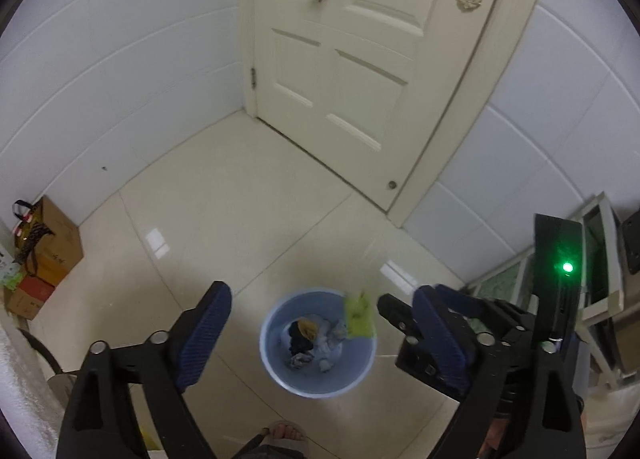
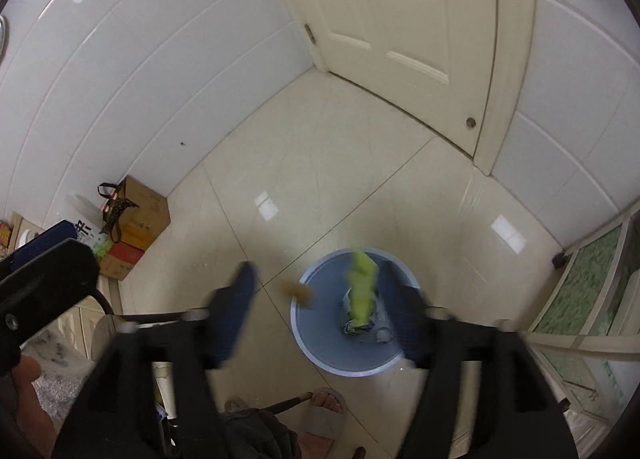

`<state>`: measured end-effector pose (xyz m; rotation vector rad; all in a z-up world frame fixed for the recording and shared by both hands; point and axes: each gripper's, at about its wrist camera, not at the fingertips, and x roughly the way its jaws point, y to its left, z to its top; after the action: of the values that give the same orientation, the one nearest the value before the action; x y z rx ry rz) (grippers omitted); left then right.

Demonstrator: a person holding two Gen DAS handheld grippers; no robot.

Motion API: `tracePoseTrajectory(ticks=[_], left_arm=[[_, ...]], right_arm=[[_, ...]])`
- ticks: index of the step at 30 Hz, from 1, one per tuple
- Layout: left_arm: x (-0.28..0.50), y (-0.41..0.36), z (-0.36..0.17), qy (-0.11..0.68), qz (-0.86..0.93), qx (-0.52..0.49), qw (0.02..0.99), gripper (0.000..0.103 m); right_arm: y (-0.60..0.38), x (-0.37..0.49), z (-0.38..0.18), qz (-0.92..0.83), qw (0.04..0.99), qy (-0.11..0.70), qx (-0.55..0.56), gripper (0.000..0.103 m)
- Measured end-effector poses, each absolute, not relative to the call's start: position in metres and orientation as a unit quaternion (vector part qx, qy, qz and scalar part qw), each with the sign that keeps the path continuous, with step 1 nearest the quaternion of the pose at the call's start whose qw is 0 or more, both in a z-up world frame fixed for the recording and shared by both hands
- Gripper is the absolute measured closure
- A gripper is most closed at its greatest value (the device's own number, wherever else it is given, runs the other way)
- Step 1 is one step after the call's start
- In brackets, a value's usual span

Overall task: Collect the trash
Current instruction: 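Open both tools to drop the roll and wrapper into the bin, then return both tools to the table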

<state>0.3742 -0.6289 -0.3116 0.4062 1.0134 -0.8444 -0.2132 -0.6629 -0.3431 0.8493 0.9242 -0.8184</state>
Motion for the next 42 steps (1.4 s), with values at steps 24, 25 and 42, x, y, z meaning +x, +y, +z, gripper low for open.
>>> tracePoseTrajectory(ticks=[24,25,42], left_arm=[[0.285,-0.502,-0.2,0.364,-0.362,0.136,0.847,0.001],[0.277,-0.487,-0.192,0.358,-0.362,0.133,0.851,0.001],[0.179,-0.305,-0.102,0.276,-0.319,0.062,0.905,0.001]], right_arm=[[-0.6,-0.2,-0.238,-0.397,0.776,0.357,0.336,0.0],[-0.595,-0.198,-0.23,-0.397,0.779,0.354,0.331,0.0],[-0.498,-0.15,-0.119,-0.354,0.85,0.296,0.252,0.0]])
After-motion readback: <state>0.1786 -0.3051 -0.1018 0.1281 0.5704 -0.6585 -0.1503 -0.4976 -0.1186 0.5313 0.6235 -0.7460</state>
